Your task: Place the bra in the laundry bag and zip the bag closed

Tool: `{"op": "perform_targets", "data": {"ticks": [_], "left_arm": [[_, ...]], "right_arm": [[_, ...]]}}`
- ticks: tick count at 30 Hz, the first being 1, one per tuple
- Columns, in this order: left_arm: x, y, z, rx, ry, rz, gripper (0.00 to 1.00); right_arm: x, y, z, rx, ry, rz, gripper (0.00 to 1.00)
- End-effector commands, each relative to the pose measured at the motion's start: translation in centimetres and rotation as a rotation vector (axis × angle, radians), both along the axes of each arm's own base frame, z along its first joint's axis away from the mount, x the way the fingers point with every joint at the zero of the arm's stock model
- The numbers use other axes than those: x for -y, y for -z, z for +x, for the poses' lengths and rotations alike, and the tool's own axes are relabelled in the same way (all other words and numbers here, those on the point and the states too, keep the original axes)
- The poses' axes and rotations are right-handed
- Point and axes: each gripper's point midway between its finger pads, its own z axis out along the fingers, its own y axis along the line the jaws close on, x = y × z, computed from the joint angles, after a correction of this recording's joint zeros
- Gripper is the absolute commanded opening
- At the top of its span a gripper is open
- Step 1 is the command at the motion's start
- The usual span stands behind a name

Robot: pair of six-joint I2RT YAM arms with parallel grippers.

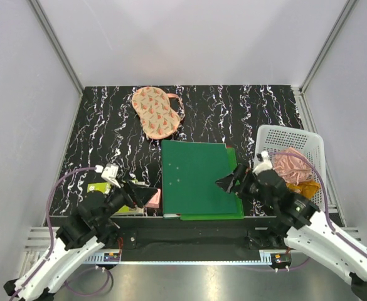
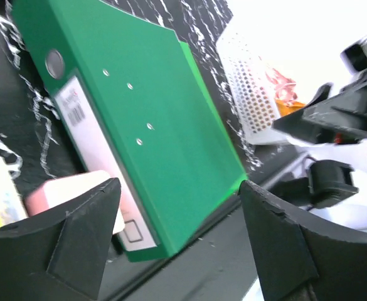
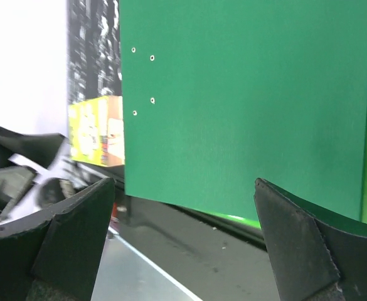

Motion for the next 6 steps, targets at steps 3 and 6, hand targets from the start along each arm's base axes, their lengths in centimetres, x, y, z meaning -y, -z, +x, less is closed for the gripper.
{"op": "perform_targets", "data": {"ticks": [3, 6], "left_arm": [[1.3, -2.4, -1.5, 0.023, 0.074, -0.213, 0.84], [1.6, -1.8, -1.0, 0.016, 0.063, -0.221, 0.85]], "right_arm": [[0.8, 0.1, -0.3, -0.054, 0.159, 0.271, 1.00], [1.2, 1.3, -0.9, -0.075, 0.173, 0.351, 1.00]]}}
